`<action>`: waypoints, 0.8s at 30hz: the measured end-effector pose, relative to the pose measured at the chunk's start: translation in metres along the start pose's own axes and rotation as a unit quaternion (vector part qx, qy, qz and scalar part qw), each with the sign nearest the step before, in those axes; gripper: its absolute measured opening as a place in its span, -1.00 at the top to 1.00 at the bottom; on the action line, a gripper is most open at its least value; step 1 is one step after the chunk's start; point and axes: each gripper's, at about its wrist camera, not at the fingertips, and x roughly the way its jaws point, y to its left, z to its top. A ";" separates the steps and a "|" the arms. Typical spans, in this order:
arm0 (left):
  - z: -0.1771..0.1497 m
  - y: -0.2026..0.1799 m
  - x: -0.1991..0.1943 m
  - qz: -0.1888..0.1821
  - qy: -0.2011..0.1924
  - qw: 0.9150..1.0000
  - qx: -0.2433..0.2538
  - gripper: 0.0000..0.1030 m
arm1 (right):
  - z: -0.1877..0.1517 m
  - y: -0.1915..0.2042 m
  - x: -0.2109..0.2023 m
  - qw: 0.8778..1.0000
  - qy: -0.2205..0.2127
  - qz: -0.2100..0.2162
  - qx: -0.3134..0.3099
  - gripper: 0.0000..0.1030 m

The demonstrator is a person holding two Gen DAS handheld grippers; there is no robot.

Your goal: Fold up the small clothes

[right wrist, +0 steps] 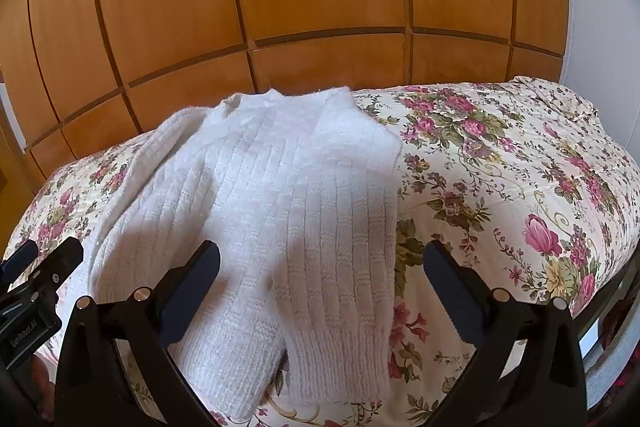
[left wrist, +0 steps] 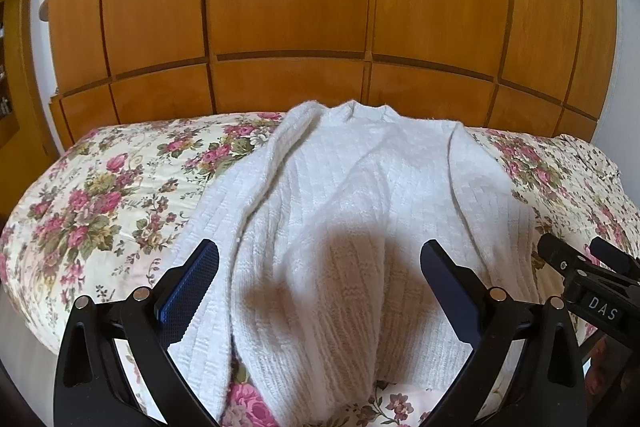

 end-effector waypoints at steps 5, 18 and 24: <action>-0.001 -0.001 0.001 0.000 0.001 1.000 0.001 -0.94 | 0.001 0.000 0.001 1.000 0.002 0.001 -0.001 -0.97; -0.005 -0.004 0.004 -0.001 0.006 1.000 0.006 -0.94 | 0.000 -0.003 0.004 1.000 0.009 -0.001 0.001 -0.97; -0.005 -0.003 0.006 -0.003 0.011 1.000 0.005 -0.94 | -0.002 -0.004 0.007 1.000 0.015 -0.003 0.001 -0.97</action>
